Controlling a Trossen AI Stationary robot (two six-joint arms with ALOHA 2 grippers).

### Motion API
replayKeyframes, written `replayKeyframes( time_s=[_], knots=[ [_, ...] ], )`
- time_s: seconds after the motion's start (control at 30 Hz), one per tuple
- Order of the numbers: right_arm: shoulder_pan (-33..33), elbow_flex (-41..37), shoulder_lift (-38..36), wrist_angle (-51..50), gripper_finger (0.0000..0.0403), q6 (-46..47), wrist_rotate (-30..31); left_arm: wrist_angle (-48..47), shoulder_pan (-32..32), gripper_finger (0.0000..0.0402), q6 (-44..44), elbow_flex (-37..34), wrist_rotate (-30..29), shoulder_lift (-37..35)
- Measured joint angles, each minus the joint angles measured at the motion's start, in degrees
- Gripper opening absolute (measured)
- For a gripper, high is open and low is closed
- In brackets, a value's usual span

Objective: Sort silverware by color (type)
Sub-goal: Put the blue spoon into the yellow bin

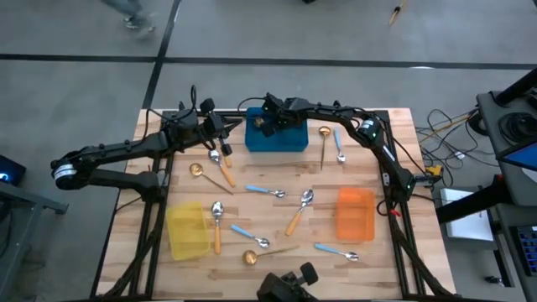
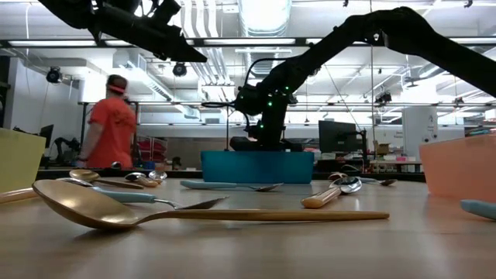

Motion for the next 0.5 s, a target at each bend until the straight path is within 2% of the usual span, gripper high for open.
replayKeyframes(
  time_s=[0.2,0.5],
  knots=[
    [0.8,0.0,-2.9,-0.2,0.0038,-2.7,-0.1,-1.1,0.0,0.0000,-0.4,0.0,0.0,0.0],
    [4.6,0.0,-9.5,-0.5,0.0038,-8.8,0.1,-9.5,0.0,0.0000,-6.5,0.0,0.0,0.0]
  ],
)
